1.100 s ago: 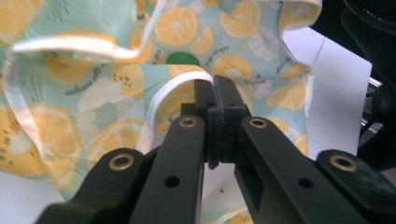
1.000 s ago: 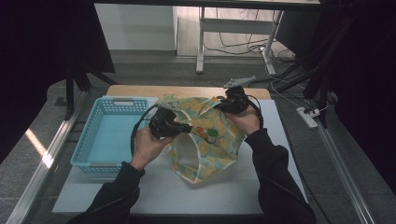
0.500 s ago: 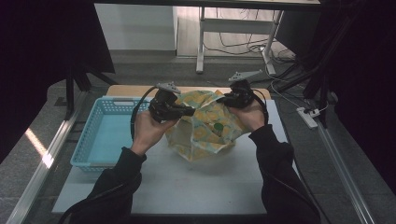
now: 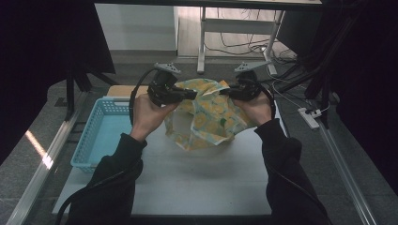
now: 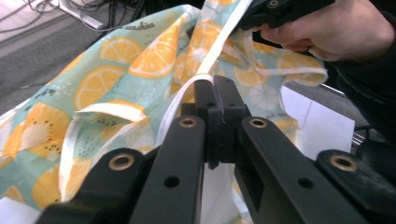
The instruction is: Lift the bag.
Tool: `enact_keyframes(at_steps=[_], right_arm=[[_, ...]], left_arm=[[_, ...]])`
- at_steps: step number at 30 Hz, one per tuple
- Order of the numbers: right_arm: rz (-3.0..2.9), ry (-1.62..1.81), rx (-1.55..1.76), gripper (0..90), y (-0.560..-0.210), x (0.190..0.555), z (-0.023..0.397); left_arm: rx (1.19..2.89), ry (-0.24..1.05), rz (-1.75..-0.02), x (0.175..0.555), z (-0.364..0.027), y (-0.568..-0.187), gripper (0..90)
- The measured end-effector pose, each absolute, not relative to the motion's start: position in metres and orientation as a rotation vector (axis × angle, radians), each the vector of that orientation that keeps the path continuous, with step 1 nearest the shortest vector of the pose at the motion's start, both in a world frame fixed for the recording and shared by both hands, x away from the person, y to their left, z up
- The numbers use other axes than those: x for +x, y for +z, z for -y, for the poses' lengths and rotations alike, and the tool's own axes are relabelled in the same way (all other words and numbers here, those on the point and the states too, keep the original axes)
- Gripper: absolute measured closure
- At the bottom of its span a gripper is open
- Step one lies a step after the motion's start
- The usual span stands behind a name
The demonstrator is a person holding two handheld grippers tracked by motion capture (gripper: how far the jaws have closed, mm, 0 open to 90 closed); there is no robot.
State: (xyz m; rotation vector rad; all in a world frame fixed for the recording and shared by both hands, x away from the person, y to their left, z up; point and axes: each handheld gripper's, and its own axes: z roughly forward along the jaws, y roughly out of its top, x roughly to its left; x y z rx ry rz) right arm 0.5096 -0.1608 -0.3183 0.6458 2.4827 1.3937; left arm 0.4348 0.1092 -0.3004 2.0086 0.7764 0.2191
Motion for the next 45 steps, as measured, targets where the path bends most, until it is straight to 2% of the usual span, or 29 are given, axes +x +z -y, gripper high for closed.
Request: enact_keyframes(at_steps=[34,45], right_arm=[[-2.332,1.418,0.602,90.0,-0.226,0.489,0.182],[-2.316,1.382,0.665,89.9,-0.236,0.509,0.177]], left_arm=[[1.902,0.332,-0.722,0.423,-0.120,-0.208,90.0],[1.901,0.339,-0.815,0.453,-0.126,-0.214,90.0]])
